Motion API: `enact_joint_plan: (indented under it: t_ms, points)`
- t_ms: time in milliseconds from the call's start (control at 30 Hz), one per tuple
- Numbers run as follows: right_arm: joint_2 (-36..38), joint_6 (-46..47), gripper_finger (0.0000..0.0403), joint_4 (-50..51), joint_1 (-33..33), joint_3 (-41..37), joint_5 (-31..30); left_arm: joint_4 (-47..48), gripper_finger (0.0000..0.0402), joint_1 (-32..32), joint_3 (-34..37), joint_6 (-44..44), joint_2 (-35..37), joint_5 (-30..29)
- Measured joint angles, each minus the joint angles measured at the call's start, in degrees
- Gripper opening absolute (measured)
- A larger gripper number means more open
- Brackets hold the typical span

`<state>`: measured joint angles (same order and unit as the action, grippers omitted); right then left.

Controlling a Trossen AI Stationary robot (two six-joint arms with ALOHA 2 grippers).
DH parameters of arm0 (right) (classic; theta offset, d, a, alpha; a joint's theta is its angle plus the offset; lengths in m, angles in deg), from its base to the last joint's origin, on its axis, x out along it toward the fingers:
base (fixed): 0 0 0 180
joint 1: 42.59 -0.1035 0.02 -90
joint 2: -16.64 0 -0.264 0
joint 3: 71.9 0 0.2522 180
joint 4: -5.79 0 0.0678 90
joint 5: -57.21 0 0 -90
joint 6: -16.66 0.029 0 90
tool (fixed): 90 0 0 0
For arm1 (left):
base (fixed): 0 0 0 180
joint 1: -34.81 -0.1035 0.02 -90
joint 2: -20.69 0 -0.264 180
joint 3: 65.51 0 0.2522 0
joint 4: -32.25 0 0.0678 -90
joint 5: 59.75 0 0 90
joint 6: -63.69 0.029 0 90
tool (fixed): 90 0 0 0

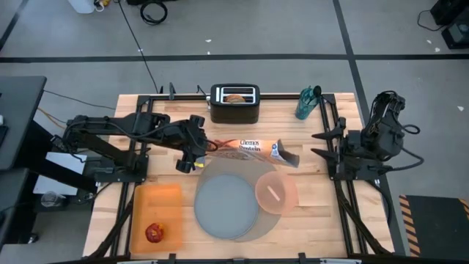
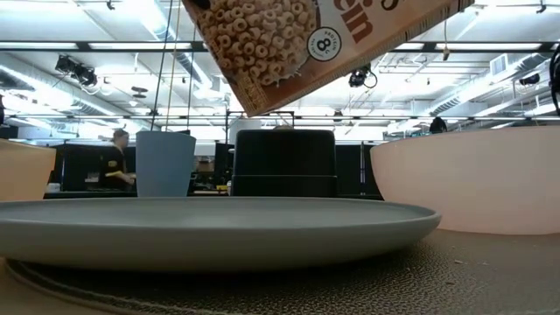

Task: Arrange a breakfast setting
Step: Pour the cereal from the yellow cereal box into the orange bowl

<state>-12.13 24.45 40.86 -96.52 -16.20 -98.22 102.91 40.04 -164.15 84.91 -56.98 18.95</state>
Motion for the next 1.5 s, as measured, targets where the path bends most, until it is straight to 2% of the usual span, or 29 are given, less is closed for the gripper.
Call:
enact_joint_plan:
  t_ms: [167, 400, 733, 1000, 1167, 1367, 1500]
  points:
    - [-1.4, 15.9, 0.0223, 8.0, 0.9, -0.8, -2.5, -0.2, 0.0213, 2.4, -0.1, 2.0, -0.8, -0.3]
    - [-4.6, 25.1, 0.0223, 6.6, 2.0, -6.8, -2.5, -0.4, 0.0213, 5.3, -0.1, 7.7, -1.1, -6.7]
    - [-8.7, 30.1, 0.0223, 3.3, 2.0, -10.7, -2.1, 0.5, 0.0213, 8.3, -2.0, 5.6, -3.6, -6.5]
    - [-10.3, 39.0, 0.0223, 3.2, 2.4, -16.3, -3.4, 12.3, 0.0213, 10.0, -14.2, 1.8, -12.1, -6.9]
    - [-10.4, 40.5, 0.0223, 2.8, 2.4, -17.7, -3.8, 17.6, 0.0213, 9.9, -19.3, 0.8, -16.5, -7.3]
    - [-10.4, 40.0, 0.0223, 2.8, 2.4, -17.7, -4.0, 22.5, 0.0213, 8.8, -20.2, 0.9, -19.9, -7.3]
    - [-10.6, 39.6, 0.0223, 2.8, 2.4, -17.7, -4.1, 22.3, 0.0213, 8.7, -20.2, 3.3, -21.0, -8.3]
